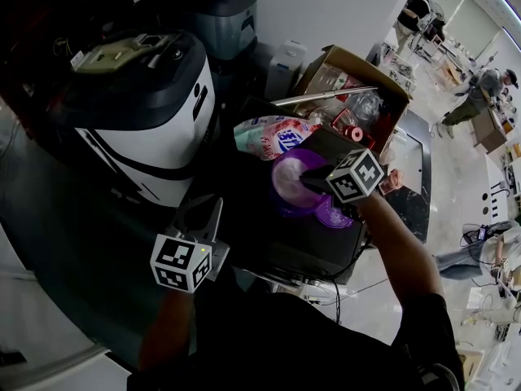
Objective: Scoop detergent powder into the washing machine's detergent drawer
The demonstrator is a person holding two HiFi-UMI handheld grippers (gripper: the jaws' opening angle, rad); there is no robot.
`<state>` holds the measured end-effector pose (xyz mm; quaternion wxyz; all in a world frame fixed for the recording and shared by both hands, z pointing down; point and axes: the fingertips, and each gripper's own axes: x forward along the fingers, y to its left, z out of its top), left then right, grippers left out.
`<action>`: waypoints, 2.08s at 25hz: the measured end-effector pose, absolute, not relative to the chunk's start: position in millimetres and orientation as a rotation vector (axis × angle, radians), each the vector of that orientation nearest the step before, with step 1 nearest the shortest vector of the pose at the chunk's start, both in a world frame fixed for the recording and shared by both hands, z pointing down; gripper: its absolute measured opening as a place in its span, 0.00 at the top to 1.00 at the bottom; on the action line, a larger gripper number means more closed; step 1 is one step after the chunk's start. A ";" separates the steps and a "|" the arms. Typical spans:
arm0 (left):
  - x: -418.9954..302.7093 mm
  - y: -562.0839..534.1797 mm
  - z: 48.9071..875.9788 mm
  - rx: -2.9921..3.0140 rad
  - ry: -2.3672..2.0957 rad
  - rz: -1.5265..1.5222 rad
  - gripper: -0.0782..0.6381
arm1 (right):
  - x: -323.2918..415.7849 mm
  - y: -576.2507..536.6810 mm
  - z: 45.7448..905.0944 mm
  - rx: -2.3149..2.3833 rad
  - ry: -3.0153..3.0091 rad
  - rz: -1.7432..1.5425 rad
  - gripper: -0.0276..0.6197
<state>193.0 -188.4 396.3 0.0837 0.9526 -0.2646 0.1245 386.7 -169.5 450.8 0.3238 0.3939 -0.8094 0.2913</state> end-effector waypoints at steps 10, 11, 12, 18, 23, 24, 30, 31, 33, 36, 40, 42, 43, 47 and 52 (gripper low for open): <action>195.0 -181.8 390.5 2.855 -0.798 0.379 0.88 | 386.6 -163.6 430.3 1.095 -2.303 0.956 0.93; 195.6 -180.8 389.6 2.856 -0.801 0.379 0.88 | 386.6 -162.5 428.0 1.102 -2.322 0.973 0.93; 196.2 -179.7 388.8 2.857 -0.803 0.379 0.88 | 387.3 -161.1 426.7 1.109 -2.337 0.987 0.93; 199.6 -171.9 383.8 2.866 -0.826 0.376 0.88 | 396.1 -152.6 419.0 1.171 -2.429 1.050 0.93; 199.0 -162.0 376.1 2.871 -0.868 0.371 0.88 | 403.0 -140.1 411.9 1.215 -2.499 1.104 0.93; 198.1 -160.2 374.3 2.872 -0.880 0.371 0.88 | 404.7 -137.2 411.7 1.223 -2.509 1.110 0.93; 187.6 -150.7 359.4 2.872 -0.969 0.374 0.88 | 411.1 -124.0 405.2 1.267 -2.573 1.150 0.93; 185.2 -148.9 358.3 2.869 -0.979 0.378 0.88 | 411.9 -122.9 403.7 1.275 -2.578 1.147 0.93; 179.8 -145.2 357.1 2.864 -0.998 0.386 0.88 | 412.4 -121.3 400.6 1.281 -2.596 1.150 0.93; 170.5 -141.1 356.1 2.854 -1.022 0.393 0.88 | 412.0 -120.6 393.3 1.287 -2.630 1.164 0.93; 156.3 -138.4 356.6 2.837 -1.043 0.390 0.88 | 403.2 -120.2 379.2 1.282 -2.679 1.168 0.93; 148.2 -138.4 356.5 2.833 -1.050 0.385 0.88 | 394.7 -120.4 373.6 1.276 -2.689 1.163 0.93; 143.8 -138.7 356.7 2.832 -1.054 0.380 0.88 | 389.5 -120.5 371.3 1.271 -2.693 1.161 0.93; 122.7 -140.1 356.9 2.831 -1.065 0.366 0.88 | 362.1 -122.8 360.2 1.246 -2.707 1.137 0.93; 82.5 -143.4 361.5 2.829 -1.084 0.369 0.88 | 307.1 -126.0 353.2 1.192 -2.726 1.127 0.93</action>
